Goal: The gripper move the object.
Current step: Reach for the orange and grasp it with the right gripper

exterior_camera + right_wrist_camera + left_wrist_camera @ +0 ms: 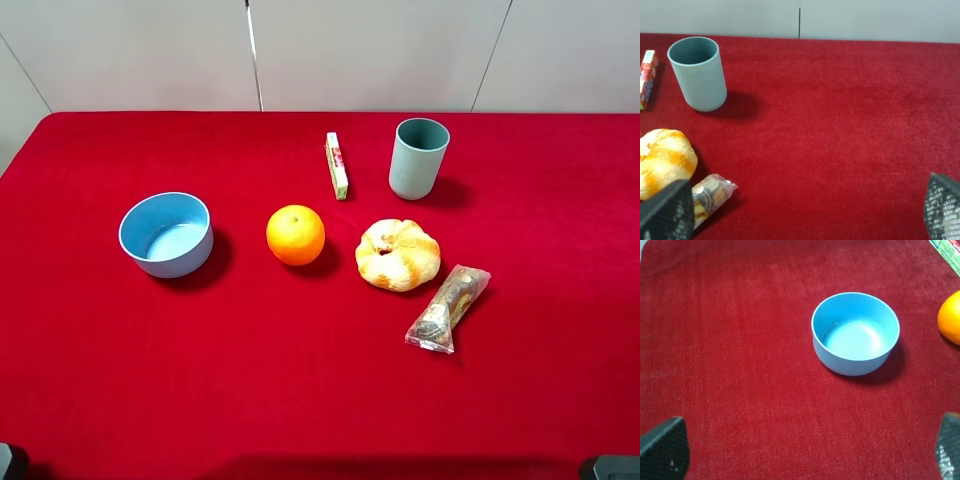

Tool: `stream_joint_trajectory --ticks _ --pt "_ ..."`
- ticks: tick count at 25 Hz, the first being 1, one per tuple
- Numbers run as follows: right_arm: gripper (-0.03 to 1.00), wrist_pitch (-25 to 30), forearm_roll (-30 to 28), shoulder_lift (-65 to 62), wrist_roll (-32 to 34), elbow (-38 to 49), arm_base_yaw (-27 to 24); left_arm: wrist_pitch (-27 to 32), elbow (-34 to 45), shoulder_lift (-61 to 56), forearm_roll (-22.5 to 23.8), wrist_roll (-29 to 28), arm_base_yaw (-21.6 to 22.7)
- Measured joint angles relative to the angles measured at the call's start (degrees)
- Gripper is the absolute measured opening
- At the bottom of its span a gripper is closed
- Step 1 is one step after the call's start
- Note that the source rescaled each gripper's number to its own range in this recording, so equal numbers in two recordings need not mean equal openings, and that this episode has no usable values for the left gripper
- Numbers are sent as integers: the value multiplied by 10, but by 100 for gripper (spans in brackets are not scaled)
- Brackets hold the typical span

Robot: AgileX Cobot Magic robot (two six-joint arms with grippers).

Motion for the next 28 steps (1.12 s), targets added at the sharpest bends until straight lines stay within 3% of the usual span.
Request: stream_joint_trajectory --ticks 28 --pt "100 0 0 0 0 0 0 0 0 0 0 0 0"
